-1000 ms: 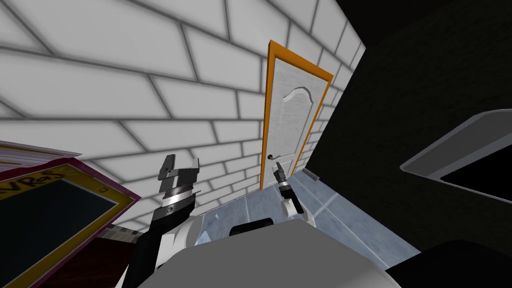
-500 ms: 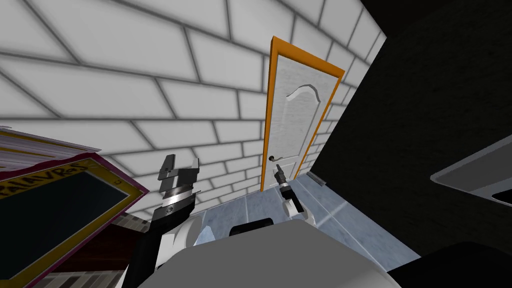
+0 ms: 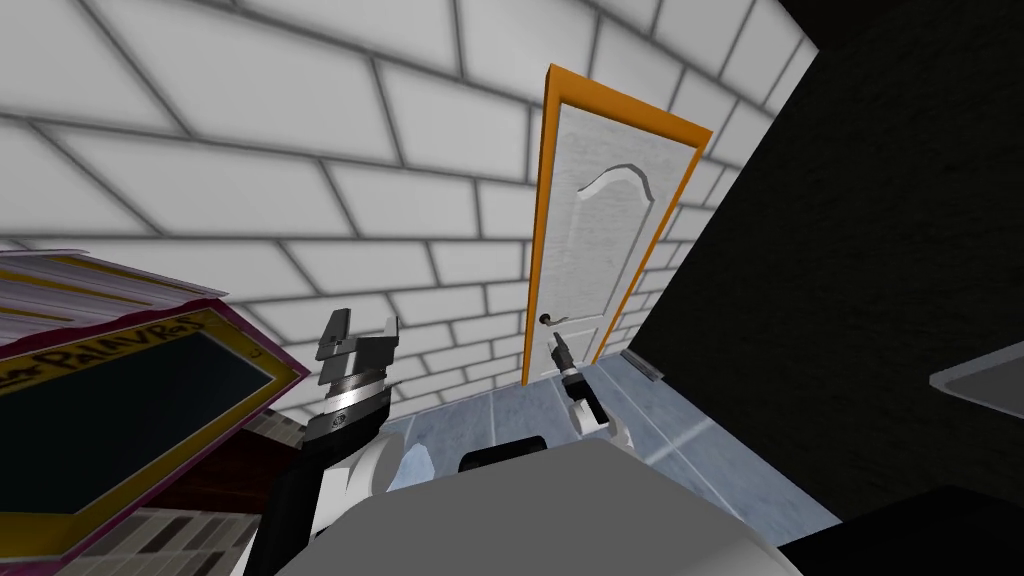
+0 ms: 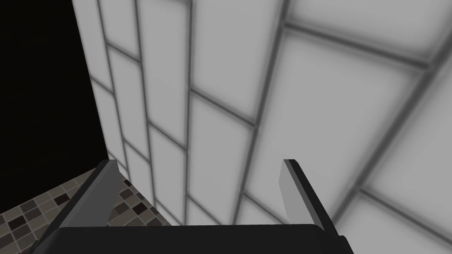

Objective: Pull the door open

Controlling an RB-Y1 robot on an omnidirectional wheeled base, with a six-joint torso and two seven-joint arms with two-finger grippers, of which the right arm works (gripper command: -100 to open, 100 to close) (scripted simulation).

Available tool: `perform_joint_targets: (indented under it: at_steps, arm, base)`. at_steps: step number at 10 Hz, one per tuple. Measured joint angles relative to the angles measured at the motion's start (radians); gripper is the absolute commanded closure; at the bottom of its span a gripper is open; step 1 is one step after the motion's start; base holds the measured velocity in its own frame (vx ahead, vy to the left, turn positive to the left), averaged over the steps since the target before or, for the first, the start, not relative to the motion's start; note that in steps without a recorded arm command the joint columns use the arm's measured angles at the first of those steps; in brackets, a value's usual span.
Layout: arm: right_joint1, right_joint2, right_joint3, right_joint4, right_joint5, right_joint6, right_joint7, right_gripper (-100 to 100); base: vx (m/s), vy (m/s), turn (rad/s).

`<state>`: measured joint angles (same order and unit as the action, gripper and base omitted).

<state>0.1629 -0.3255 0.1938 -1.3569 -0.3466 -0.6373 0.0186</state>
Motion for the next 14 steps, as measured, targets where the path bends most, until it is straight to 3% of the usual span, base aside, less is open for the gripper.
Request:
perform_joint_targets:
  at_steps: [4,6,9,14]
  arm:
    - [-0.044,-0.039,0.017,0.130,-0.040,-0.024,0.001,-100]
    - [-0.052,-0.055,0.021,0.165,-0.060,-0.019,0.008,-100]
    - [-0.073,-0.078,0.033,0.243,-0.082,-0.039,0.007,-100]
    - [-0.107,-0.120,0.047,0.353,-0.126,-0.048,0.011,-100]
  base:
    - [0.016,-0.095,0.142]
    - [0.004,-0.071,0.058]
    - [-0.001,-0.059,0.079]
    - [0.001,-0.079,0.102]
